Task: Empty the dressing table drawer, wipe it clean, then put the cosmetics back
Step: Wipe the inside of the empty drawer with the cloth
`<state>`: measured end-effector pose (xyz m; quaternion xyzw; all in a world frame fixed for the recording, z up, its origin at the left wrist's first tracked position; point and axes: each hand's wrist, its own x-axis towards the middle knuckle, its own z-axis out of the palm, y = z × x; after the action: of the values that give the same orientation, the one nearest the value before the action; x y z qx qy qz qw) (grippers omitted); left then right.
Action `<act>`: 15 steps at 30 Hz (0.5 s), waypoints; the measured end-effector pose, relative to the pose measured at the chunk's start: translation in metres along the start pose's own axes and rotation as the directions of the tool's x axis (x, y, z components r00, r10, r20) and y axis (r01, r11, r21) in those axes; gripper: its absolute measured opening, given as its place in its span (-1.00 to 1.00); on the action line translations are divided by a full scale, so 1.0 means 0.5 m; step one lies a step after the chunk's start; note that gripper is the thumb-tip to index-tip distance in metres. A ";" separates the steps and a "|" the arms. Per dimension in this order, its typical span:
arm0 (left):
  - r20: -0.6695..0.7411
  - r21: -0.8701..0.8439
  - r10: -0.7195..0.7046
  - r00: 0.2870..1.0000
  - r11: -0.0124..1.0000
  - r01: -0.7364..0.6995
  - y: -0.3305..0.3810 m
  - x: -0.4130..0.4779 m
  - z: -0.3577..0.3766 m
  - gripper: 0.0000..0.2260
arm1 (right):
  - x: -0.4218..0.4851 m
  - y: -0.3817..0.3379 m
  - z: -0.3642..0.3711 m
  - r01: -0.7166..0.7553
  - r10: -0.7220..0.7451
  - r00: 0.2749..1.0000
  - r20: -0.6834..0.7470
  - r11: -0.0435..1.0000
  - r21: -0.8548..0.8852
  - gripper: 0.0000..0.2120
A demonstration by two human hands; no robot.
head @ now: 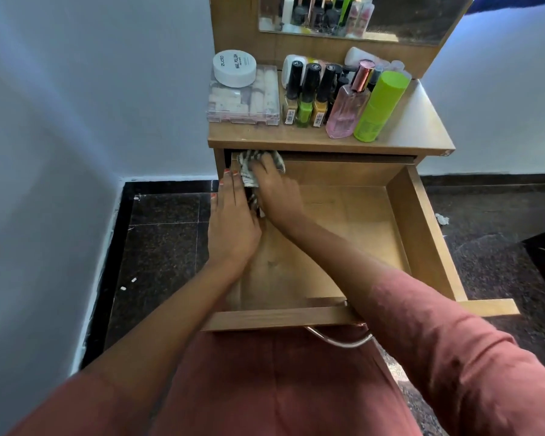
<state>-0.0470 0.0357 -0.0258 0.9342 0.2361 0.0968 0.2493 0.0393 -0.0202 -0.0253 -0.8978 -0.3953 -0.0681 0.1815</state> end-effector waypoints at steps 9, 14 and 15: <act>-0.017 0.036 0.012 1.000 0.999 -0.011 -0.001 -0.002 0.003 -0.45 | -0.002 0.003 0.018 0.127 -0.072 0.983 0.169 0.930 -0.345 -0.83; -0.019 0.058 0.012 1.000 0.998 -0.011 -0.001 -0.002 0.005 -0.47 | 0.000 -0.010 0.025 0.124 -0.027 0.978 0.208 0.876 -0.466 -0.82; -0.018 0.058 0.009 1.000 0.998 -0.008 -0.001 -0.001 0.005 -0.47 | 0.003 -0.013 0.023 0.110 -0.013 0.980 0.198 0.865 -0.490 -0.80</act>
<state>-0.0467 0.0346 -0.0283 0.9411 0.2369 0.0997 0.2196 0.0352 -0.0108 -0.0341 -0.9035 -0.4081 -0.0886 -0.0967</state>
